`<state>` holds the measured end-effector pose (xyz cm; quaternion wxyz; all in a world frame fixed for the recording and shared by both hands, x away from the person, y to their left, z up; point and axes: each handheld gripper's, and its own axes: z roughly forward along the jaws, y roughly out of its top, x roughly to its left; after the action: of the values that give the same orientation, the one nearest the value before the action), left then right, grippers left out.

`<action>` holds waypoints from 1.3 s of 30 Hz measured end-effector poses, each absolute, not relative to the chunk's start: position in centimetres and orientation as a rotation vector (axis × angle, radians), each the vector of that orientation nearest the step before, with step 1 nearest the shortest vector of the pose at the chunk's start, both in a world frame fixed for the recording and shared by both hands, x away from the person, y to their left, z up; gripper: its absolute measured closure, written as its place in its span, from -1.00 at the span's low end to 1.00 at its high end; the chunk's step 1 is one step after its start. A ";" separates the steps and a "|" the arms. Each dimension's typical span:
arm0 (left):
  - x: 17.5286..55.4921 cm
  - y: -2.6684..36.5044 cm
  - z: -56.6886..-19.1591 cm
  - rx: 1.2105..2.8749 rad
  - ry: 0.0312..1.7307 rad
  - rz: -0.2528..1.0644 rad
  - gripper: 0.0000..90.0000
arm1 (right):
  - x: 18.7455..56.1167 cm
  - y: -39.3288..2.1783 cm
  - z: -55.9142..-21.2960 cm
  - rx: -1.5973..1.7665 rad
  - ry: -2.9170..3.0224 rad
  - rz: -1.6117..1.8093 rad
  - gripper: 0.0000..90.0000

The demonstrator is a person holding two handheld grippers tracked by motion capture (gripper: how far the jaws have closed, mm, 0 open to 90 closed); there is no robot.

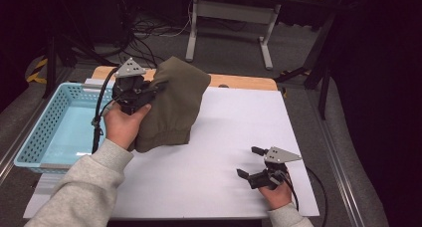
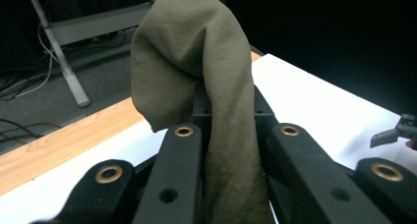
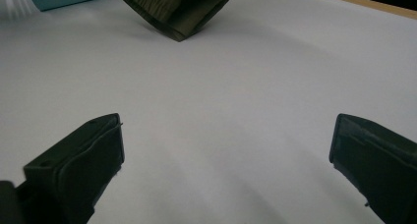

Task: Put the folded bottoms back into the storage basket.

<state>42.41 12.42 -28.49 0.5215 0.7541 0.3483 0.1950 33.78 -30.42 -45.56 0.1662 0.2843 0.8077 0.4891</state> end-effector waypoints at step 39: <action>40.3 19.2 -25.0 1.781 0.894 0.574 0.80 | 33.8 -30.4 -45.6 0.814 2.300 1.382 -0.99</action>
<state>40.27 19.19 -25.02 0.5090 0.7392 0.3712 0.2381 33.79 -30.40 -45.59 0.1681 0.2861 0.8085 0.4860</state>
